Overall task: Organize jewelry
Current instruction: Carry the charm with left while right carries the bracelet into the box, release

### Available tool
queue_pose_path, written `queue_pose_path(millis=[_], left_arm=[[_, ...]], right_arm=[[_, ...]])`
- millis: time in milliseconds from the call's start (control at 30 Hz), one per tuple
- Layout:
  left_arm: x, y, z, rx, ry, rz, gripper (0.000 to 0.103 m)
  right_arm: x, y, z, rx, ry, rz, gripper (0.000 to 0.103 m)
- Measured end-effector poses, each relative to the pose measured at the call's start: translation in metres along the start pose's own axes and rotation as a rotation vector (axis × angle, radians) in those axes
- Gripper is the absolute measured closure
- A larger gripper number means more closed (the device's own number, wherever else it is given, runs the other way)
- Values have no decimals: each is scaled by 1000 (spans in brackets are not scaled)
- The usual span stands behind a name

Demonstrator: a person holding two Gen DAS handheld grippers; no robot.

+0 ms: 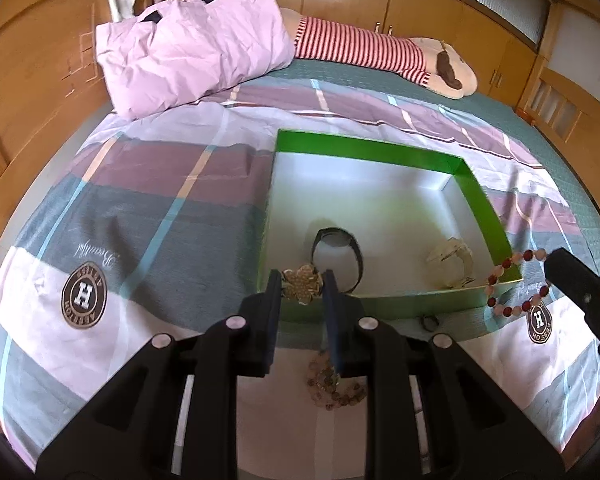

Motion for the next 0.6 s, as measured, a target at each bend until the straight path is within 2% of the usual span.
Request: queue_pose_path(millis=[167, 300, 600], left_arm=[[21, 1, -4, -7, -2, -26, 82], [28, 9, -4, -49, -49, -12, 82], [18, 28, 1, 11, -30, 5, 82]], right_arm=[[18, 8, -7, -21, 25, -21, 96], [21, 18, -16, -40, 41, -26, 96], [-1, 61, -46, -118, 76, 50, 96]])
Point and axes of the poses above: each gripper's, at about its wrist camera, not at the fingertips, and y roughly the way its jaws point, z to its left, x to its top, the point moved 9 cm from there along y, roughly the way its jaws point, and after that the axes turned 5 degrees about -x, right-handed, at the moved point
